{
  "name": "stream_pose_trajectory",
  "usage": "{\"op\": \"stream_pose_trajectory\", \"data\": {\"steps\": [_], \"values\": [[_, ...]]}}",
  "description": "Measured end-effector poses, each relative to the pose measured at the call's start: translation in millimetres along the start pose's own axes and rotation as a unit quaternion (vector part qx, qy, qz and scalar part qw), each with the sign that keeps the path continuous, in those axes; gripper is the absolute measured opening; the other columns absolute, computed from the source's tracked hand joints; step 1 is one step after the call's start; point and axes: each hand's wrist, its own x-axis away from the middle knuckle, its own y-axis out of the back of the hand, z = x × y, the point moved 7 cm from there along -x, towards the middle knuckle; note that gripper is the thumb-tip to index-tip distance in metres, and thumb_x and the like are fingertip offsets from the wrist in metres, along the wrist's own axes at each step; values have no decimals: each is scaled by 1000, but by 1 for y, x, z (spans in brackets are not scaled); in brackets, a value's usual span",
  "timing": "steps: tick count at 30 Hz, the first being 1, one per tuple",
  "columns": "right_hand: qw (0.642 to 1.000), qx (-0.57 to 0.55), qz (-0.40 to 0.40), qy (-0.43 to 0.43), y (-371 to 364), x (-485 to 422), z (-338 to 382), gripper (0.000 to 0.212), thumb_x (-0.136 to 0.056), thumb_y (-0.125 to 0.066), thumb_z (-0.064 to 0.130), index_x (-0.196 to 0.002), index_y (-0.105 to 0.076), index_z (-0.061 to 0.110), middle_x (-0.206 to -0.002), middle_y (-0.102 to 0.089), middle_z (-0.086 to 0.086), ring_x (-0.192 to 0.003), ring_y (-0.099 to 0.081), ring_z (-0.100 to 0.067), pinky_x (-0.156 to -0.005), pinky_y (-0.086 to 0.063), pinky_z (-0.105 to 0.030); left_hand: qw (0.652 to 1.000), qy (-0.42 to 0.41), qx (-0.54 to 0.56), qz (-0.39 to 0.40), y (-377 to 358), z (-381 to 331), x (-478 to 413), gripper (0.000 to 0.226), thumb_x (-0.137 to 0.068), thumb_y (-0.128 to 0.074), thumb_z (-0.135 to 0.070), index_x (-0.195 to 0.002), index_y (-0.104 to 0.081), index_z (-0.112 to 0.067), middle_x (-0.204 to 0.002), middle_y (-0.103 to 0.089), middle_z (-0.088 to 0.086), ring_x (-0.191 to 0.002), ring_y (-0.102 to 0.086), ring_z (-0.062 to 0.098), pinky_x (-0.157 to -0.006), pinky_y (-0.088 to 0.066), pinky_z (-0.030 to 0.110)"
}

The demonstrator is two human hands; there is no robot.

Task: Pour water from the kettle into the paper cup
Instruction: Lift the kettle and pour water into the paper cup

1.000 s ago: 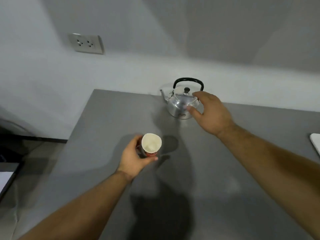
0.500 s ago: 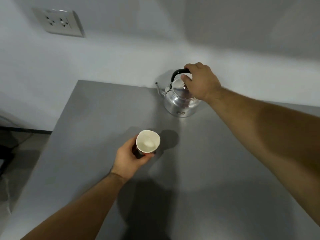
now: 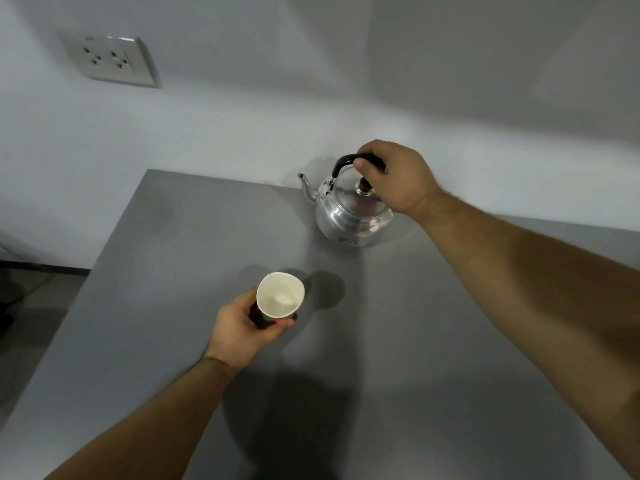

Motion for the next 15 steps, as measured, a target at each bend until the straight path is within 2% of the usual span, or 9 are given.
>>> {"op": "stream_pose_trajectory", "data": {"steps": [5, 8, 9, 12, 15], "values": [[999, -27, -12, 21, 23, 29, 19, 21, -97, -66, 46, -109, -79, 34, -98, -80, 11, -94, -73, -13, -92, -59, -44, 1000, 3, 16, 3, 0, 1, -1, 69, -67, -100, -9, -105, -74, -60, -108, -79, -30, -104, -75, -6, -90, -57, 13], [999, -15, -9, 37, 33, 48, 32, 20, -96, -64, 48, -106, -80, 40, -96, -78, 14, -93, -71, -9, -90, -58, -42, 1000, 10, 24, -2, 0, 2, -2, 54, -62, -101, -27, -105, -76, -47, -107, -83, -14, -102, -79, 10, -97, -63, 38], [999, -7, -6, 42, 35, 55, 35, 20, -96, -64, 49, -105, -80, 42, -94, -77, 14, -92, -70, -8, -89, -58, -41, 1000, 10, 27, -2, 0, 2, -2, 51, -59, -99, -35, -104, -76, -47, -106, -84, -10, -102, -80, 16, -97, -63, 43], [998, 18, -3, 55, 39, 77, 44, 19, -97, -63, 51, -104, -79, 45, -89, -74, 13, -88, -68, -8, -84, -57, -39, 999, 16, 31, 4, -2, 2, -3, 53, -58, -96, -40, -105, -75, -52, -105, -85, -5, -102, -81, 23, -97, -63, 49], [997, 44, -4, 70, 38, 99, 51, 19, -97, -63, 51, -104, -79, 44, -84, -73, 11, -82, -66, -8, -79, -56, -38, 999, 16, 28, 3, -1, 3, -3, 56, -58, -97, -41, -107, -74, -55, -105, -84, -9, -102, -80, 20, -97, -63, 47]]}}
